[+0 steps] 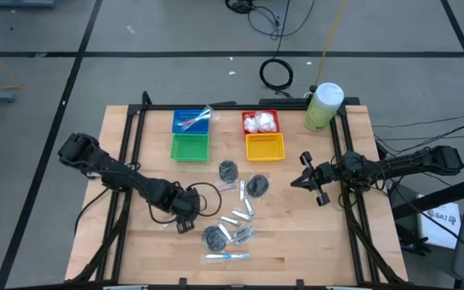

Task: Pick & Place Travel size toiletries
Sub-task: Put the green toothbrush into the blue bin

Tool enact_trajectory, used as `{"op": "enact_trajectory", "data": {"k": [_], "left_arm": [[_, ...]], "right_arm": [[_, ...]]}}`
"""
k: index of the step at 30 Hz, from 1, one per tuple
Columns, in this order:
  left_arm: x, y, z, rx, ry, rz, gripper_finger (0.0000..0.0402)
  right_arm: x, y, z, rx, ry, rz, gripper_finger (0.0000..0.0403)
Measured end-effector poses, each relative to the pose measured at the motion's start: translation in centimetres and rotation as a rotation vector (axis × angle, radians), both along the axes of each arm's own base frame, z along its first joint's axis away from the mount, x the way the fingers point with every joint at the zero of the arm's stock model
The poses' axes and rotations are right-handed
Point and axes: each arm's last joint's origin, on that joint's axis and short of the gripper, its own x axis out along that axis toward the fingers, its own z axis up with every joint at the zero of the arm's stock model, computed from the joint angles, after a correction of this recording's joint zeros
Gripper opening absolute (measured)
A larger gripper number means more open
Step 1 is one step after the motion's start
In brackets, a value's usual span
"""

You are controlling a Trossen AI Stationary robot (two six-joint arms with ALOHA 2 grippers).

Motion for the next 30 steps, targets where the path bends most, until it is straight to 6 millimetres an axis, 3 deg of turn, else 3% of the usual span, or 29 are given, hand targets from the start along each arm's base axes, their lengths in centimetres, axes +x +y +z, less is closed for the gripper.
{"op": "enact_trajectory", "data": {"k": [13, 30], "left_arm": [[-2.8, -0.5, -3.0, -0.004, 0.094, 0.189, 0.0168], [-3.5, -0.8, -4.5, -0.008, 0.025, 0.124, 0.0168]], "right_arm": [[0.0, 0.0, 0.0, 0.000, 0.000, 0.000, 0.0000], [0.0, 0.0, 0.0, 0.000, 0.000, 0.000, 0.0000]]}}
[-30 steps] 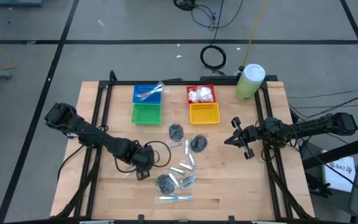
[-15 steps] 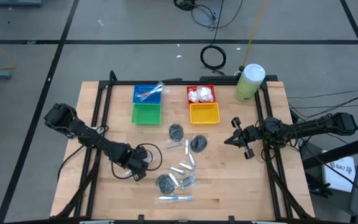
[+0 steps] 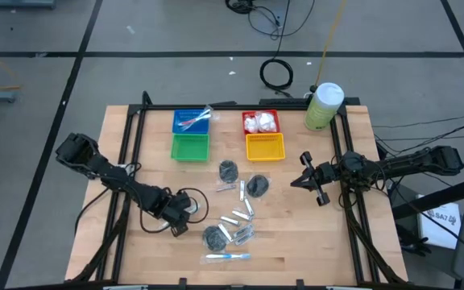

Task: Pick & Place Travel size toiletries
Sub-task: Put the green toothbrush into the blue bin

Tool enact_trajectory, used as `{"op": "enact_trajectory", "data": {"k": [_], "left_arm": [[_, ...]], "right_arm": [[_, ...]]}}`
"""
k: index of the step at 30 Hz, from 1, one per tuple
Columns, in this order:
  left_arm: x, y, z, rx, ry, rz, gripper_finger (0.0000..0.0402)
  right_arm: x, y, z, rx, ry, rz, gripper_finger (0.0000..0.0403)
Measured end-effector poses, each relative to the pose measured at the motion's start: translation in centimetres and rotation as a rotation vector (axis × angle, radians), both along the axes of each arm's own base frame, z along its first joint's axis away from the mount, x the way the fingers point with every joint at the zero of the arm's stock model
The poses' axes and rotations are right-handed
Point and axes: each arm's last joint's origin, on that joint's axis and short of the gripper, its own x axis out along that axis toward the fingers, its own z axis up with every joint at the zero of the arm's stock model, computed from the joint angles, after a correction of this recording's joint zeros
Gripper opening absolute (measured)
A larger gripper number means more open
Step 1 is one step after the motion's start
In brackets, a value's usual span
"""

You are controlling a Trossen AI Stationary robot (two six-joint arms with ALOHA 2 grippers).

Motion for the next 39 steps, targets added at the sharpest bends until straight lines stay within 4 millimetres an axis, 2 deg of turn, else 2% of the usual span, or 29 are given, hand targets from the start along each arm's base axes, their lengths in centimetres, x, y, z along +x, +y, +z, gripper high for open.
{"op": "enact_trajectory", "data": {"k": [16, 20, 29, 39], "left_arm": [[-0.01, 0.13, -0.10, 0.040, -0.007, -0.059, 0.0163], [-0.01, 0.16, -0.12, 0.045, -0.008, -0.058, 0.0130], [0.09, 0.21, -0.12, 0.074, -0.029, -0.070, 0.0017], [0.58, 0.29, 0.60, 0.113, -0.076, -0.194, 0.0008]], "right_arm": [[0.00, 0.00, 0.00, 0.000, 0.000, 0.000, 0.0000], [0.00, 0.00, -0.01, 0.000, 0.000, 0.000, 0.0000], [0.00, 0.00, -0.01, 0.000, 0.001, 0.000, 0.0000], [0.00, 0.00, -0.01, 0.000, 0.000, 0.000, 0.0000]]}}
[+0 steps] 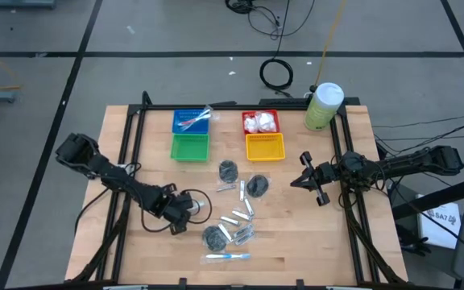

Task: Pick & Place Travel size toiletries
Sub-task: Put the green toothbrush into the blue bin

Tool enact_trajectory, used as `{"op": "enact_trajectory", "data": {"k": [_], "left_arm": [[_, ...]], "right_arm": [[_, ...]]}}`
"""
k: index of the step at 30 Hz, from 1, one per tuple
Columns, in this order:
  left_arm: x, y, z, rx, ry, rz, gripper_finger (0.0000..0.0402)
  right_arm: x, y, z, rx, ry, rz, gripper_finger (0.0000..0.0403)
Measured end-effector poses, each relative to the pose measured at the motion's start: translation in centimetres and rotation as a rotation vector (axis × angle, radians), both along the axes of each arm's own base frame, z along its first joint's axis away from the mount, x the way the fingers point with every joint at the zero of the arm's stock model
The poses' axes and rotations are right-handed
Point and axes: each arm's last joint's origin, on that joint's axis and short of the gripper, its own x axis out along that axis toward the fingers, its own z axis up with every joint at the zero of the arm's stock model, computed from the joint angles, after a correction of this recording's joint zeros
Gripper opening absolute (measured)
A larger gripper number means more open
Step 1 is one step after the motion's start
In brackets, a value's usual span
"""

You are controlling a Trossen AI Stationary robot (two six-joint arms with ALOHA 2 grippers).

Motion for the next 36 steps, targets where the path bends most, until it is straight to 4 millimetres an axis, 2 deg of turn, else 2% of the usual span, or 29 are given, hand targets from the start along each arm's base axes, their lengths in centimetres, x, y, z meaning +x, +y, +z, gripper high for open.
{"op": "enact_trajectory", "data": {"k": [8, 18, 21, 28, 32, 36], "left_arm": [[0.5, 1.2, 2.4, 0.035, -0.118, -0.023, 0.0013], [0.0, 4.1, 6.5, 0.179, -0.301, -0.097, 0.0013], [-0.4, 5.5, 8.0, 0.258, -0.359, -0.108, 0.0006], [-1.7, 9.1, 10.9, 0.520, -0.425, -0.099, 0.0017], [-2.1, 11.4, 11.9, 0.721, -0.367, -0.133, 0.0006], [-2.1, 13.6, 12.3, 0.866, -0.271, -0.168, 0.0023]], "right_arm": [[0.0, 0.0, 0.0, 0.000, 0.000, 0.000, 0.0000], [0.0, 0.0, 0.0, 0.000, 0.000, 0.000, 0.0000], [0.0, 0.0, 0.0, 0.000, 0.000, 0.000, 0.0000], [0.0, 0.0, 0.0, 0.000, 0.001, 0.000, 0.0000], [0.0, 0.0, 0.0, 0.000, 0.000, 0.000, 0.0000], [0.0, 0.0, 0.0, 0.000, 0.000, 0.000, 0.0000]]}}
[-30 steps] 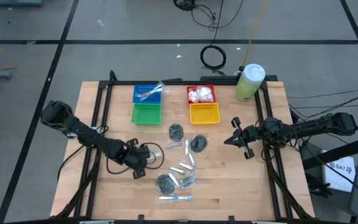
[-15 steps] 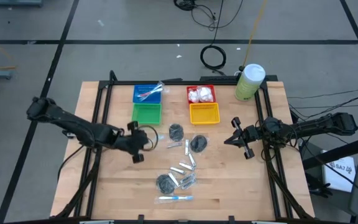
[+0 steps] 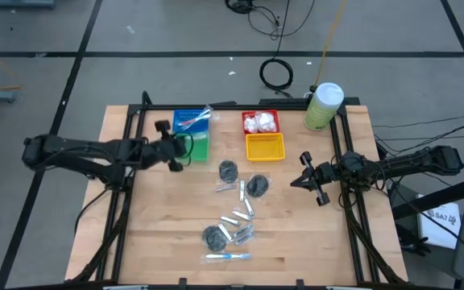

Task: Pick & Place Travel size toiletries
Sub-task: Put the green toothbrush into the blue bin

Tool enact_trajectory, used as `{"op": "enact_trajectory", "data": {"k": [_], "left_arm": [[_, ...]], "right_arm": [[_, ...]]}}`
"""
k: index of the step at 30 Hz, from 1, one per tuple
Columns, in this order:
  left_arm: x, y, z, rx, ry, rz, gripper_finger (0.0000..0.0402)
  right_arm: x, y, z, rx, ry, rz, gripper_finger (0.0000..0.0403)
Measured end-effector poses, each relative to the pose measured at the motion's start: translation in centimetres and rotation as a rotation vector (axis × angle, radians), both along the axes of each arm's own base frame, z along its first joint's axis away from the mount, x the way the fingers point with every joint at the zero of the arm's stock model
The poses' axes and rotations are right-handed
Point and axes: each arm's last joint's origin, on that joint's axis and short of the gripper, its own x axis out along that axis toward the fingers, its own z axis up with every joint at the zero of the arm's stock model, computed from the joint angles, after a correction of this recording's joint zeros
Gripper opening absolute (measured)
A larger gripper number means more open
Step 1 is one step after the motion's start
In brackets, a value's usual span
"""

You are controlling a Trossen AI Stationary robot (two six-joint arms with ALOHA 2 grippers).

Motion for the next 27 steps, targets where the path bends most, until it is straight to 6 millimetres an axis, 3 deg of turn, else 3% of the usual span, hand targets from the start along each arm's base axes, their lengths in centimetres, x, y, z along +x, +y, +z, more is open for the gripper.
{"op": "enact_trajectory", "data": {"k": [6, 13, 20, 27], "left_arm": [[0.6, 3.5, 0.3, 0.030, 0.001, 0.009, 0.0017], [0.6, 8.5, -0.5, -0.101, -0.072, 0.014, 0.0019], [0.7, 13.2, -3.6, -0.229, -0.049, 0.073, 0.0008], [0.9, 15.6, -7.2, -0.323, 0.045, 0.149, 0.0013]], "right_arm": [[0.0, 0.0, 0.0, 0.000, 0.001, 0.000, 0.0000], [0.0, 0.0, 0.0, 0.000, 0.000, 0.000, 0.0000], [0.0, 0.0, 0.0, 0.000, 0.000, 0.000, 0.0000], [0.0, 0.0, 0.0, 0.000, 0.000, 0.000, 0.0000]]}}
